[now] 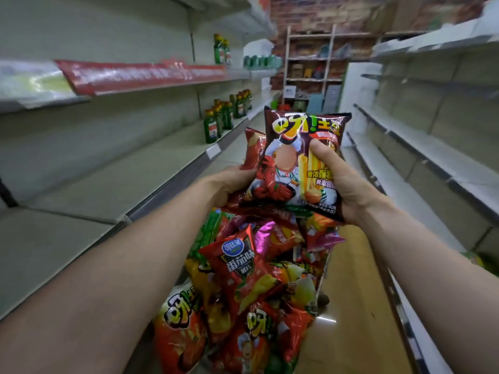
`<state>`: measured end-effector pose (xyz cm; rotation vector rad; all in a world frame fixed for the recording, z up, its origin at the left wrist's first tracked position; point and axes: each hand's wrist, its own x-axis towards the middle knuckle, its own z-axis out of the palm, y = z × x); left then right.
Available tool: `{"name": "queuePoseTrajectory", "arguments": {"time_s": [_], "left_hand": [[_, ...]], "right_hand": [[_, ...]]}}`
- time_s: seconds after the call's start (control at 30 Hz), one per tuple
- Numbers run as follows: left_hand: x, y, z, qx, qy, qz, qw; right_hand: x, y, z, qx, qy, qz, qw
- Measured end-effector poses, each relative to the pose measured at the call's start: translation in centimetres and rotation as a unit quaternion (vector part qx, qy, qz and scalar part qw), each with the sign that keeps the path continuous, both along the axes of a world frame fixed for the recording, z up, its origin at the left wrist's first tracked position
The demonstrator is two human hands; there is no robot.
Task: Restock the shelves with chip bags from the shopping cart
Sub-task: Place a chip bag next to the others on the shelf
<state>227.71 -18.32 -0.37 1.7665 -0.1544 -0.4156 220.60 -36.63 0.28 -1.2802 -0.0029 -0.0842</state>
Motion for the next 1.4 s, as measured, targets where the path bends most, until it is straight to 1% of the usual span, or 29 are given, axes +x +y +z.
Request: {"name": "queuePoseTrajectory", "arguments": {"time_s": [0.07,0.2,0.3,0.37,0.53,0.63,0.83,0.93,1.03,1.23,1.33,1.4], "left_hand": [[-1.6,-1.1,0.9,-0.012,-0.026,-0.014,0.999],[-4.9,-4.4,2.8,-0.021,-0.040,-0.066,0.997],[-7.4,-7.9,4.1,-0.006,-0.068,-0.093,0.993],[-9.4,-10.3,4.9,-0.008,-0.065,-0.134,0.989],[-15.7,-16.3,7.1,-0.034,-0.079,-0.207,0.975],[-20.5,-19.8,8.2,-0.045,-0.070,-0.281,0.956],[-30.4,-26.5,9.1,-0.094,-0.050,-0.392,0.914],[-36.0,-29.0,9.8,-0.113,-0.049,-0.428,0.896],[-40.5,-31.0,10.3,-0.144,-0.052,-0.443,0.883],[-50.2,-34.5,11.5,-0.145,-0.054,-0.519,0.841],[-54.4,-36.5,11.7,-0.137,-0.054,-0.555,0.819],[-57.2,-37.8,11.9,-0.138,-0.057,-0.563,0.813]], "right_hand": [[-2.8,-0.6,1.4,0.001,-0.009,-0.011,1.000],[-8.4,-2.4,4.0,-0.002,-0.025,-0.034,0.999],[-12.8,-4.2,5.6,-0.004,-0.035,-0.072,0.997],[-15.8,-5.7,6.5,-0.013,-0.043,-0.097,0.994],[-24.1,-9.6,8.5,-0.031,-0.060,-0.176,0.982],[-29.6,-11.9,9.4,-0.046,-0.068,-0.229,0.970],[-41.8,-15.6,11.0,-0.075,-0.088,-0.306,0.945],[-47.9,-16.7,11.7,-0.084,-0.094,-0.345,0.930],[-52.8,-17.4,12.2,-0.095,-0.091,-0.371,0.919],[-63.1,-18.3,12.9,-0.102,-0.098,-0.427,0.893],[-67.7,-18.6,13.1,-0.108,-0.091,-0.469,0.872],[-70.6,-18.6,13.3,-0.112,-0.081,-0.497,0.857]]}}
